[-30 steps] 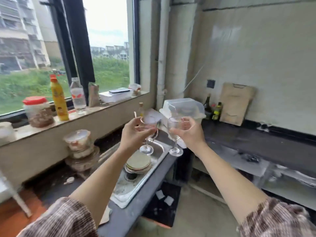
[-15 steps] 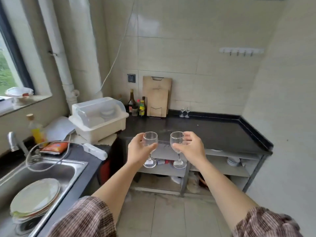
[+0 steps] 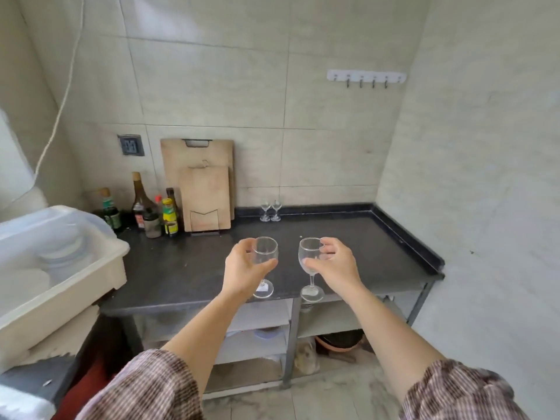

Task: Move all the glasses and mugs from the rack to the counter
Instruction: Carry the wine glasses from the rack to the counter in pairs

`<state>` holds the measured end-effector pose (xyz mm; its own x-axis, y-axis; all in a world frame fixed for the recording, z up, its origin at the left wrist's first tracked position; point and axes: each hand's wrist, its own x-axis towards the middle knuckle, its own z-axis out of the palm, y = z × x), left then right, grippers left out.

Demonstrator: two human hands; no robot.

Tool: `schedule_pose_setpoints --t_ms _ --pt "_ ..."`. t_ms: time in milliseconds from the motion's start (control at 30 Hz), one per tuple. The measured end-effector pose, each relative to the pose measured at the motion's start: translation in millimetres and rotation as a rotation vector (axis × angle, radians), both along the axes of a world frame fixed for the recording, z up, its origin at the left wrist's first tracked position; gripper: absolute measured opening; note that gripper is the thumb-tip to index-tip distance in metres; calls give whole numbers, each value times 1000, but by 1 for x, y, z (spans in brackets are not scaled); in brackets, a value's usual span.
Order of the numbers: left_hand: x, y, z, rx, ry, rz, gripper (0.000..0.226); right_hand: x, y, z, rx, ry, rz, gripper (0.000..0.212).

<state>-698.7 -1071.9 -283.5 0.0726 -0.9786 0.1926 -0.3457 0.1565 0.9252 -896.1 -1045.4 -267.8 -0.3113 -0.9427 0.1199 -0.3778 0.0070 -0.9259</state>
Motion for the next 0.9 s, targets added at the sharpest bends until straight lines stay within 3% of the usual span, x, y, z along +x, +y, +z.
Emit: schedule_pose_setpoints --t_ms 133,467,700,900 --pt "-18 -71 -4 14 -45 -51 71 -19 -64 -2 34 7 -10 66" --pt "-88 -238 -46 87 -72 -111 66 -90 -238 -38 88 13 25 66" --pt "-149 -365 -80 183 -81 -31 48 -155 -388 -85 199 53 124 68" --pt "-186 -459 -112 265 -92 57 60 -185 -492 -127 291 74 215 63"
